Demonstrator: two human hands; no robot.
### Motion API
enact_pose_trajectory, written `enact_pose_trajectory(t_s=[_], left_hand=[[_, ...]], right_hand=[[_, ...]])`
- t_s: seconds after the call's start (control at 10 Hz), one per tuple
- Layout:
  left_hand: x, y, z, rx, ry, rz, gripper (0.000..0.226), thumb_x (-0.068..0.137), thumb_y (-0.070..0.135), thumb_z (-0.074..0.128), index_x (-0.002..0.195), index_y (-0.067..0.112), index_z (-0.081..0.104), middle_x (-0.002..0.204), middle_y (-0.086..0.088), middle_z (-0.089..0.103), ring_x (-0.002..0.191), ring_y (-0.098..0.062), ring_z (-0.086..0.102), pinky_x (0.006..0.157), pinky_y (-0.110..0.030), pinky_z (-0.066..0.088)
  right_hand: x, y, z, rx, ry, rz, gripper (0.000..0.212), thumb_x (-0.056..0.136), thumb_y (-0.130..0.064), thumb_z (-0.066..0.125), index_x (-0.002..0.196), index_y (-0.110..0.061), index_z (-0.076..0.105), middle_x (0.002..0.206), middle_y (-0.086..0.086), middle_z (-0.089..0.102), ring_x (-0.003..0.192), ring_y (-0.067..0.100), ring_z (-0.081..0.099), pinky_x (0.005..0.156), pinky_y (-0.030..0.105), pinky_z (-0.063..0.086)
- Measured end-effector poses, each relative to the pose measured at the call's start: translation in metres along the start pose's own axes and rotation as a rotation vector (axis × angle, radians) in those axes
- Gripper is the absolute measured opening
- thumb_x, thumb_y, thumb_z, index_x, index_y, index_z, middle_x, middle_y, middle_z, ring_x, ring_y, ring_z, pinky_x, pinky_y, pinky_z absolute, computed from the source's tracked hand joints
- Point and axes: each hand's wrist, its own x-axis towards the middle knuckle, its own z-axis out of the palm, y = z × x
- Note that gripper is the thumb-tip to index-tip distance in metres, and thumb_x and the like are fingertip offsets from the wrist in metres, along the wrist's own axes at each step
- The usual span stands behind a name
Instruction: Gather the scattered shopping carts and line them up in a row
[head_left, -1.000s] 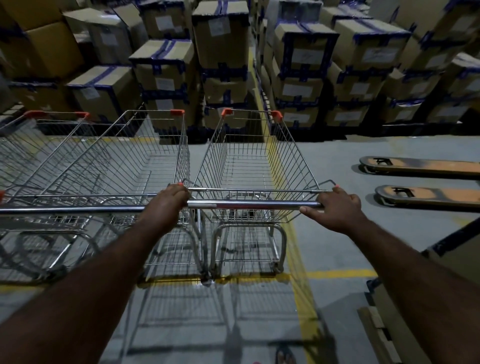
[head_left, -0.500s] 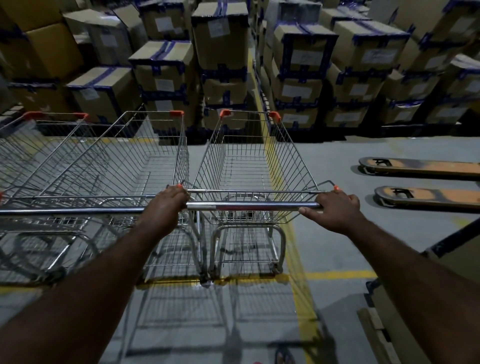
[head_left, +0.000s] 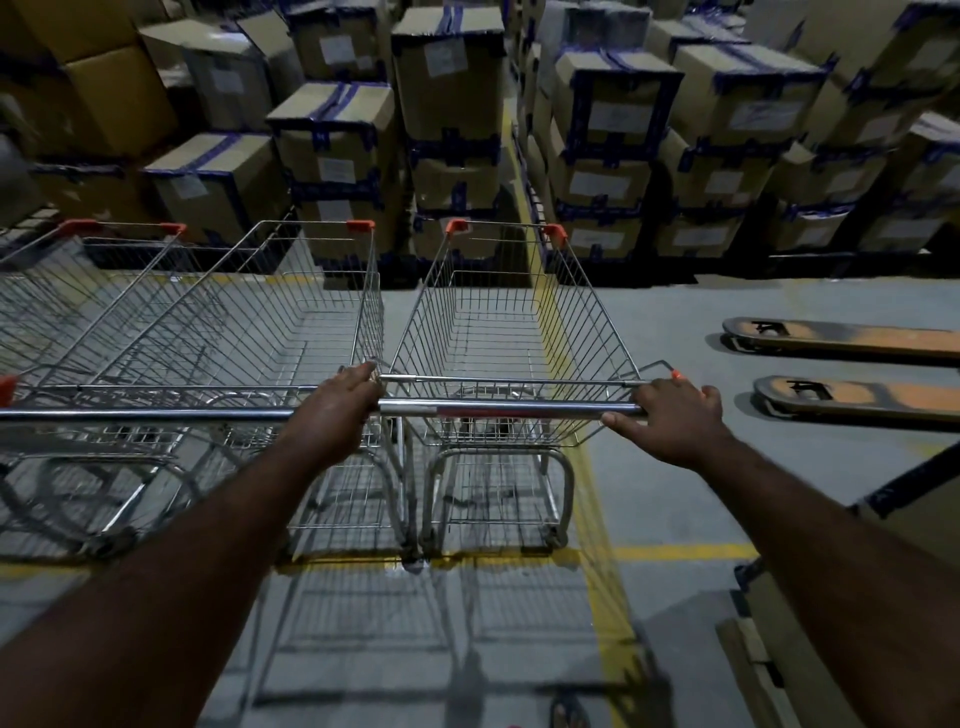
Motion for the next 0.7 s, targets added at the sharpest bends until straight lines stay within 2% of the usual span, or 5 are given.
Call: enact_pose_trajectory(t_s=[0.3,0.4,0.5,0.6,0.7], left_hand=[[0.012,0.014,-0.037,0.001,-0.298,-0.088,0.026,0.092,0.013,0.063,0.117,0.015,0.064,0.165,-0.003,0.024,0.135,-0.029,0.047,0.104,-0.040,0.047],[0.017,0.018,-0.043,0.057,-0.388,-0.100,0.029,0.095,0.023,0.059,0.122,0.015,0.064,0.167,-0.004,0.013,0.135,-0.030,0.046,0.107,-0.042,0.045],[0.025,0.025,-0.053,0.046,-0.525,-0.131,0.035,0.103,0.031,0.050,0.132,0.016,0.061,0.164,-0.006,0.021,0.133,-0.028,0.047,0.107,-0.042,0.044],[0.031,0.035,-0.072,-0.118,-0.586,-0.222,0.029,0.105,0.030,0.047,0.112,0.010,0.068,0.107,-0.003,0.061,0.074,-0.011,0.058,0.062,-0.024,0.049],[0.034,0.039,-0.095,-0.133,-0.467,-0.255,0.027,0.105,0.031,0.047,0.103,0.011,0.065,0.092,-0.005,0.067,0.075,-0.014,0.063,0.066,-0.026,0.050]], right_hand=[[-0.001,-0.008,-0.016,-0.056,-0.197,0.040,0.102,0.073,-0.092,0.010,0.145,-0.030,0.044,0.154,0.005,0.041,0.146,0.029,0.027,0.113,0.063,0.019],[0.001,-0.015,-0.024,-0.059,-0.289,0.088,0.084,0.088,-0.083,0.026,0.155,-0.032,0.032,0.163,0.005,0.027,0.152,0.032,0.015,0.115,0.065,0.012],[0.002,-0.027,-0.046,-0.026,-0.400,0.054,0.073,0.097,-0.069,0.034,0.153,-0.022,0.036,0.160,0.009,0.035,0.147,0.029,0.030,0.116,0.047,0.024],[0.007,-0.042,-0.066,-0.001,-0.440,0.021,0.072,0.100,-0.063,0.038,0.151,-0.012,0.041,0.157,0.014,0.039,0.144,0.027,0.038,0.114,0.036,0.031],[0.007,-0.058,-0.092,0.071,-0.350,0.039,0.080,0.096,-0.066,0.046,0.155,-0.013,0.035,0.161,0.011,0.034,0.147,0.027,0.032,0.116,0.037,0.028]])
